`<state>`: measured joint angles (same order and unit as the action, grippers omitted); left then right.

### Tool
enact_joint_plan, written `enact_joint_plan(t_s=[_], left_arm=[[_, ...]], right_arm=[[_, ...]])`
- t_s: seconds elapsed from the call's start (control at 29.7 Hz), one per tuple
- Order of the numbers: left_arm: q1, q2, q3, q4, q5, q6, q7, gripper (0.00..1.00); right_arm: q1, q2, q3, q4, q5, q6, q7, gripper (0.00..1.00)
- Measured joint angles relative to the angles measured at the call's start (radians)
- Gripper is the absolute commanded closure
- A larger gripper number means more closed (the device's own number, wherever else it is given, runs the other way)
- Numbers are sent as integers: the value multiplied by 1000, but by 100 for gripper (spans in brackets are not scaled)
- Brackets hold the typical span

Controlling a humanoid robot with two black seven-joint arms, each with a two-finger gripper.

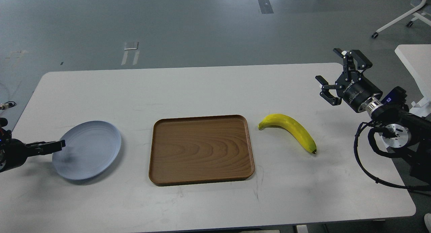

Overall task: Place banana on plate with both arms
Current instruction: 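Grip the rim of the light blue plate with the left gripper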

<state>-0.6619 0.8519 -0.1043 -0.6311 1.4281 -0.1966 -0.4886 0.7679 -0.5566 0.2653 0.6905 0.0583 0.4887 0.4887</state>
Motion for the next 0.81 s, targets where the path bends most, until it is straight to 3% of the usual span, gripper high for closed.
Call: enact_joint_plan(t_s=[0.17,0.34,0.4,0.54,0.57,0.81], left_arm=[[1,-3,0,1,-1,0,0,37],[8,-4,0,1,-1,-2,0,60],[10,-4,0,1,-1,-3,0,77],[11,-4,0,1,-2,-6,0,88],[11,-4,0,1,-2,-6,0,99],[1,-22,-2,1,-27,0,0,100]], right_arm=[[-2,0,0,0,0,0,0,0],[-2,-1,0,3,0,0,0,0],[-2,-2,0,3,0,0,0,0],[-2,-2,0,3,0,0,0,0],[-2,-2,0,3,0,0,0,0],[-2,-2,0,2,0,0,0,0]])
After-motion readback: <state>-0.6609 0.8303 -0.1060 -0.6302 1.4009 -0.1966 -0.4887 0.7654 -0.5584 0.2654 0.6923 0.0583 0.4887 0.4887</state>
